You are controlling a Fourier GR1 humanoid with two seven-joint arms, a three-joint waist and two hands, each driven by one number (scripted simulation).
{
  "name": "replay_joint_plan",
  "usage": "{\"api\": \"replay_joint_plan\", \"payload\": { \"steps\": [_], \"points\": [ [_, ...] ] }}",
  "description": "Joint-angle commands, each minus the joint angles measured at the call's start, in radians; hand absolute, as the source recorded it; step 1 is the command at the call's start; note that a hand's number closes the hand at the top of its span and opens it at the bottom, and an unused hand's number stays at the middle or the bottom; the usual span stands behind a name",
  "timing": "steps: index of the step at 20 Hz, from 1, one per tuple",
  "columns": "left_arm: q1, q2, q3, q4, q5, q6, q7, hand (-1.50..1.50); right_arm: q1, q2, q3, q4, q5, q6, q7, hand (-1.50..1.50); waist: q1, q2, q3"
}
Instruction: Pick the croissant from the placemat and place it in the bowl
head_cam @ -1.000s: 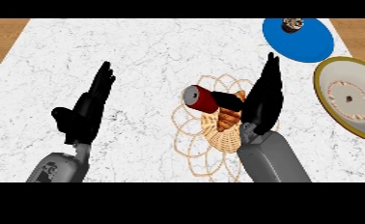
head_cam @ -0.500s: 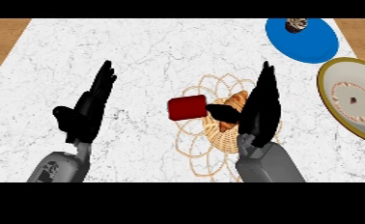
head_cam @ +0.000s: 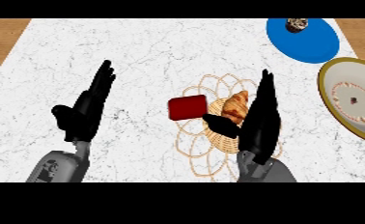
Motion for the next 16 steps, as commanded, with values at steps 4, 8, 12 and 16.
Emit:
{"api": "replay_joint_plan", "payload": {
  "steps": [4, 8, 12, 16],
  "points": [
    [0.000, -0.033, -0.005, -0.003, -0.028, 0.005, 0.010, 0.00, 0.000, 0.004, 0.032, -0.031, -0.017, -0.078, 0.170, -1.50, 0.003, 0.000, 0.000],
    [0.041, -0.035, -0.011, -0.021, -0.042, -0.001, -0.027, 0.00, 0.044, 0.004, 0.046, -0.005, -0.039, -0.164, 0.148, -1.50, 0.006, 0.000, 0.000],
    [0.037, -0.014, 0.026, -0.010, -0.020, -0.036, -0.012, 0.00, 0.053, 0.004, 0.018, 0.050, -0.090, -0.216, 0.078, -1.50, 0.005, 0.002, 0.000],
    [0.035, -0.017, 0.036, -0.024, -0.026, -0.043, -0.006, 0.00, 0.031, 0.004, 0.006, 0.122, -0.144, -0.286, 0.036, -1.50, 0.007, 0.002, 0.000]
  ]
}}
